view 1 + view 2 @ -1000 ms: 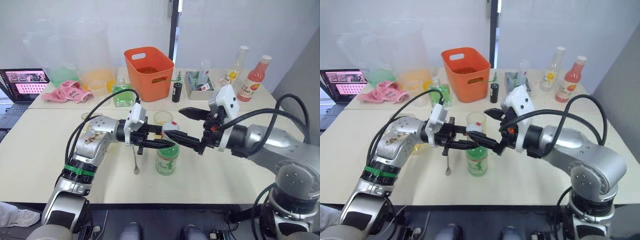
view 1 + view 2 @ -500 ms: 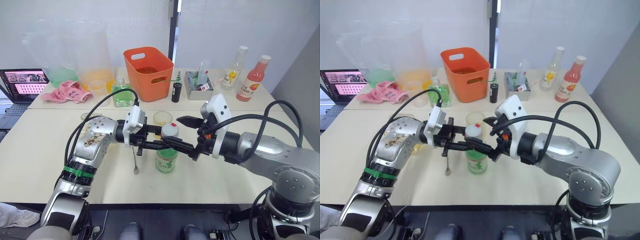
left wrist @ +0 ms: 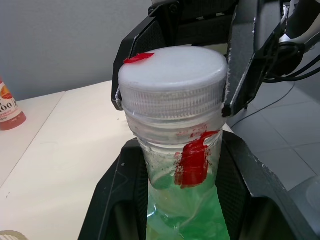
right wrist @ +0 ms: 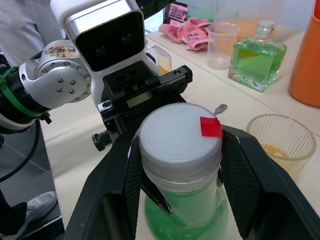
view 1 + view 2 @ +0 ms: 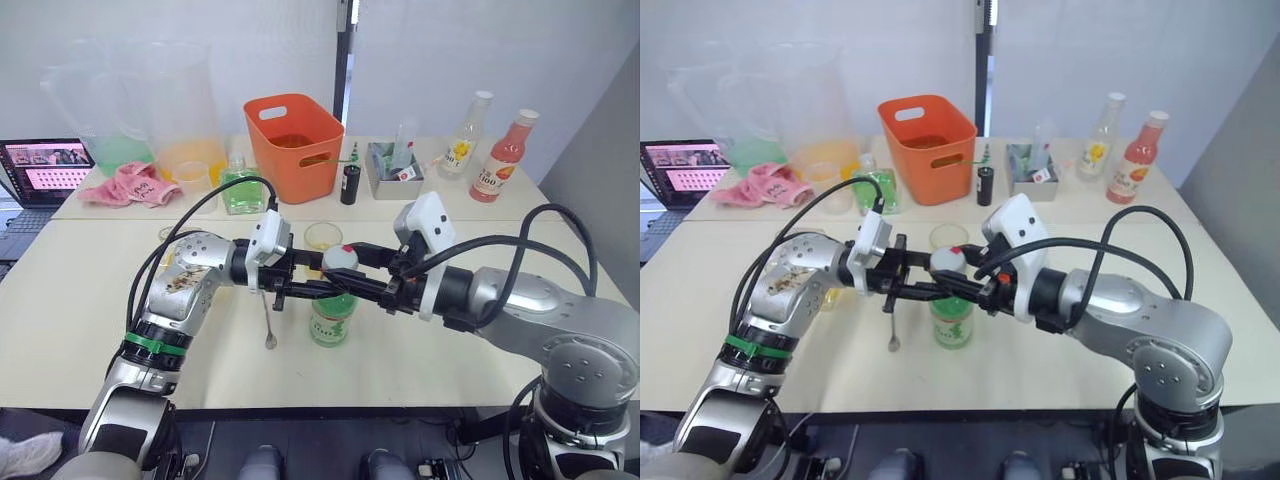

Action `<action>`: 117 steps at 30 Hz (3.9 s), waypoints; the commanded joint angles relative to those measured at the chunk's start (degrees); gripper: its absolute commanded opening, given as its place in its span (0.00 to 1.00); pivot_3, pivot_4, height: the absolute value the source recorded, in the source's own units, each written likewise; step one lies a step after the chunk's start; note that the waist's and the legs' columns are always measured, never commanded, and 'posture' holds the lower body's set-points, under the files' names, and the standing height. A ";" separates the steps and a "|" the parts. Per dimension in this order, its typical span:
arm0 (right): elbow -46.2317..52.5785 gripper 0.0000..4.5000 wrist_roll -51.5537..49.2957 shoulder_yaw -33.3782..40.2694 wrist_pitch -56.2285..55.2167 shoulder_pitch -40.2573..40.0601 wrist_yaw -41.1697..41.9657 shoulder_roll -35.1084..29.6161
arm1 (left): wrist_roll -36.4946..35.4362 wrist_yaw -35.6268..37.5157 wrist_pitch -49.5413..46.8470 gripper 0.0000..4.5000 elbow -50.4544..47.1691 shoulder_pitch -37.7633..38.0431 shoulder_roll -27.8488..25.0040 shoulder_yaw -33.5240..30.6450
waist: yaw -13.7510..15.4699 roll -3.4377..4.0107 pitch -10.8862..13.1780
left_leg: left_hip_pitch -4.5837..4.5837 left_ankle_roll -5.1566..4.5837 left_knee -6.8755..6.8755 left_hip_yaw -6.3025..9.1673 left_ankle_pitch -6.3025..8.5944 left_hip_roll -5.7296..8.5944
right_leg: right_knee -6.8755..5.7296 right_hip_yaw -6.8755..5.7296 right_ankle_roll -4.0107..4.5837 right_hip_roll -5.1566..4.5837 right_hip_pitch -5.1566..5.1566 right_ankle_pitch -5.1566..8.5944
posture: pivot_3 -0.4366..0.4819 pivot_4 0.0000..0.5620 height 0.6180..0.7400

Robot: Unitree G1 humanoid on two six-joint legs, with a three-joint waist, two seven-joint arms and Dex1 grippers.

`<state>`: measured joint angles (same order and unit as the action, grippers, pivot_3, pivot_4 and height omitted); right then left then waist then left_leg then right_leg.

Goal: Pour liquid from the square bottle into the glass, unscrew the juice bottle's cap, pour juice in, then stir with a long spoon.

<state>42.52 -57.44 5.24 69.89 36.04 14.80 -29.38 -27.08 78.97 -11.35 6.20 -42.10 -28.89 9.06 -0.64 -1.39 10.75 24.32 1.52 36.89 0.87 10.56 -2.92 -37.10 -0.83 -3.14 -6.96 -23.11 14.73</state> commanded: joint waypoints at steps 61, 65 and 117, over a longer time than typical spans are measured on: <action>1.80 1.00 3.16 2.40 6.10 5.51 -5.32 3.00 | 2.27 -0.85 -1.44 0.31 2.35 -0.99 -1.26 -0.74 | -0.09 0.02 -0.02 | -0.01 -0.07 -0.04 0.19 -0.05 -0.03 | 0.00 1.67 -0.12 1.00 0.00 0.11 | 0.48 0.27 0.99; 1.41 1.00 3.61 1.81 5.95 6.12 -7.94 4.05 | 2.34 -0.64 -1.39 0.31 2.59 -1.24 -1.35 -0.71 | -0.10 0.01 -0.02 | 0.01 -0.08 -0.04 0.20 -0.06 -0.03 | 0.01 1.67 -0.12 1.01 0.00 0.11 | 0.48 0.27 0.99; -60.58 0.61 24.69 -34.07 -45.04 31.72 77.70 -8.63 | 1.36 -0.08 -4.28 0.31 -1.15 -0.09 -4.80 -0.78 | -0.38 0.03 -0.03 | -0.01 -0.18 -0.13 0.48 -0.03 -0.12 | 0.03 1.97 -0.08 1.45 0.10 0.20 | 0.48 0.27 0.99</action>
<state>-17.85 -33.80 -27.01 23.26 68.66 89.67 -36.61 -27.37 79.28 -15.22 5.12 -43.07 -31.56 9.32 -1.02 -1.36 10.73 24.31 1.35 36.76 1.35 10.53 -3.05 -37.06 1.13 -3.22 -5.50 -23.03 14.92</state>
